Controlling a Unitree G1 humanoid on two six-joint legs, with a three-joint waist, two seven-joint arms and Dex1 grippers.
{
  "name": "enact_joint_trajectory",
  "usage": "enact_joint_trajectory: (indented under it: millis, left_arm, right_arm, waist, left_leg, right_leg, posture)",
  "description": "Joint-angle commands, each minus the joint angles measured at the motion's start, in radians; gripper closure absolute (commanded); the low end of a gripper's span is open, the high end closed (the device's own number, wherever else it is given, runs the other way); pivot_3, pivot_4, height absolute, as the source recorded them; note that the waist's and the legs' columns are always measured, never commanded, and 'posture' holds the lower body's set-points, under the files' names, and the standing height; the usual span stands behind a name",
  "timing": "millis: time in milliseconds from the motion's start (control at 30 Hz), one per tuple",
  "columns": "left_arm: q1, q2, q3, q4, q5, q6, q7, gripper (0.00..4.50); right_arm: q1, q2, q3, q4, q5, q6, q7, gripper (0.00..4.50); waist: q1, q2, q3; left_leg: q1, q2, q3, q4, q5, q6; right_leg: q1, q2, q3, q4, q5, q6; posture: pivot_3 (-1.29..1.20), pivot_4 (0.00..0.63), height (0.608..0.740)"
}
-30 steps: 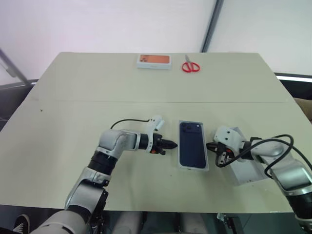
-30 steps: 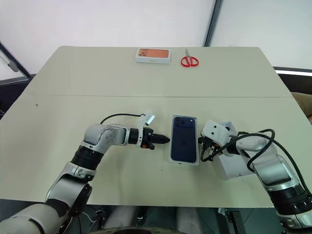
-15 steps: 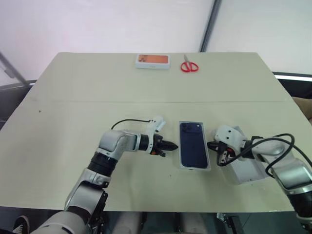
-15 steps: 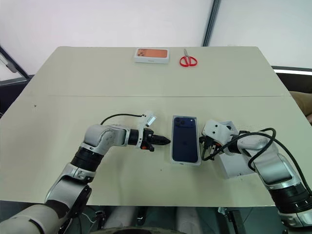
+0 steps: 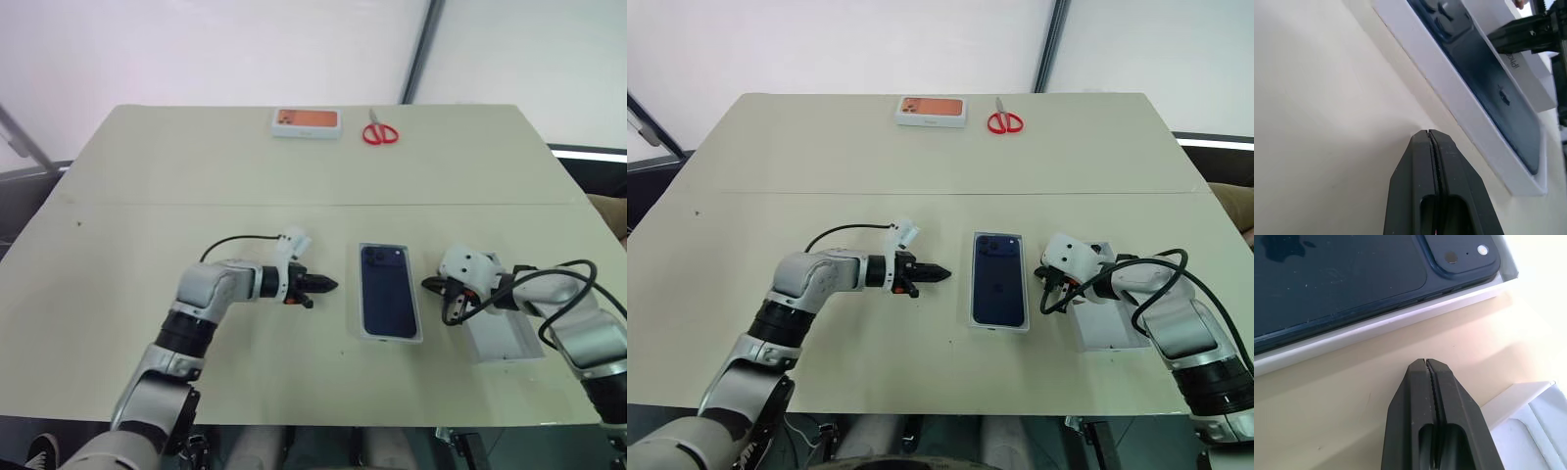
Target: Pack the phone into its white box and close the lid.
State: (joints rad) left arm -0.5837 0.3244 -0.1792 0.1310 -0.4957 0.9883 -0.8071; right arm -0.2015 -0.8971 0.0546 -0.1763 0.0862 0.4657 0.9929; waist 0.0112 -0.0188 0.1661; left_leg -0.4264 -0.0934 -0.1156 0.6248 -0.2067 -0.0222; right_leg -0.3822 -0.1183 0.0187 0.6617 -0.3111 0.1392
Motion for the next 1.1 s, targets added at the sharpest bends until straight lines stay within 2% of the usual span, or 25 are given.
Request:
enact_joint_trajectory:
  millis: [33,167,267,367,500,567,600,733,900,1100]
  left_arm:
    - [0.008,0.042,0.029,-0.029,0.008,-0.081,-0.043,4.46]
    - [0.016,0.075,0.058,-0.024,0.007,-0.152,-0.067,4.46]
    - [0.003,0.075,0.124,-0.031,-0.05,-0.145,-0.083,3.58]
    - [0.0,0.094,0.17,-0.051,-0.076,-0.162,-0.111,2.15]
    - [0.014,0.151,0.21,-0.07,-0.108,-0.187,-0.185,0.03]
    - [0.026,0.174,0.224,-0.09,-0.122,-0.202,-0.21,0.0]
    - [0.029,0.179,0.227,-0.093,-0.124,-0.205,-0.215,0.0]
    - [0.074,0.215,0.242,-0.139,-0.13,-0.255,-0.26,0.0]
    - [0.163,0.271,0.234,-0.183,-0.066,-0.479,-0.35,0.0]
    - [0.186,0.28,0.215,-0.178,-0.03,-0.635,-0.4,0.0]
  right_arm:
    - [0.0,-0.018,-0.044,-0.036,0.034,0.025,0.004,4.5]
    - [0.022,-0.082,-0.052,0.005,0.0,-0.014,0.013,4.5]
    - [0.008,-0.065,-0.094,-0.024,0.076,0.058,0.014,4.5]
    - [0.008,-0.078,-0.123,-0.058,0.12,0.114,0.026,3.66]
    - [0.022,-0.116,-0.176,-0.12,0.181,0.177,0.049,1.55]
    - [0.015,-0.124,-0.196,-0.144,0.209,0.209,0.051,0.44]
    - [0.015,-0.127,-0.2,-0.151,0.214,0.216,0.049,0.04]
    - [-0.019,-0.15,-0.239,-0.137,0.21,0.311,-0.008,0.04]
    - [-0.03,-0.101,-0.307,-0.233,0.306,0.685,-0.12,0.04]
    - [-0.009,-0.054,-0.325,-0.374,0.357,0.979,-0.244,0.04]
  waist:
    - [0.0,0.0,0.0]
    - [0.003,0.001,0.001]
    - [0.001,0.0,0.001]
    - [-0.003,0.0,0.001]
    - [-0.004,0.001,0.001]
    - [-0.002,0.001,0.001]
    - [-0.002,0.001,0.001]
    - [0.0,0.001,0.001]
    - [0.001,0.001,0.001]
    - [0.002,0.001,0.001]
  left_leg:
    - [0.0,0.0,0.0,0.0,0.0,0.0]
    - [0.0,-0.001,0.0,0.0,0.0,0.0]
    - [-0.001,0.0,0.0,0.0,0.0,0.0]
    - [0.0,0.0,0.0,-0.001,0.0,0.0]
    - [-0.001,0.0,0.001,-0.002,0.0,0.0]
    - [-0.001,0.0,0.001,-0.002,0.0,0.0]
    - [-0.001,0.0,0.001,-0.002,0.0,0.0]
    - [-0.001,0.0,0.001,-0.002,0.0,0.0]
    - [-0.002,0.002,0.002,-0.004,0.0,0.0]
    - [-0.002,0.002,0.002,-0.005,0.0,0.0]
  right_leg:
    - [0.0,0.0,0.0,0.0,0.0,0.0]
    - [0.0,-0.001,0.0,0.0,0.0,0.0]
    - [-0.001,-0.001,0.0,0.0,0.0,0.0]
    - [-0.001,0.0,0.0,0.0,0.0,0.0]
    - [-0.003,0.0,0.001,0.0,0.0,0.0]
    - [-0.003,0.0,0.001,0.0,0.0,0.0]
    - [-0.002,0.0,0.001,0.0,0.0,0.0]
    - [-0.002,-0.001,0.001,0.0,0.0,0.0]
    - [-0.005,-0.001,0.003,0.0,0.0,-0.001]
    - [-0.005,-0.002,0.003,-0.002,0.0,-0.002]
  posture:
    - [0.0,0.15,0.74]
    - [0.0,0.15,0.74]
    - [0.0,0.15,0.74]
    - [0.0,0.15,0.74]
    - [0.0,0.15,0.74]
    - [0.0,0.15,0.74]
    - [0.0,0.15,0.74]
    - [0.0,0.15,0.74]
    - [0.0,0.15,0.74]
    - [0.0,0.15,0.74]
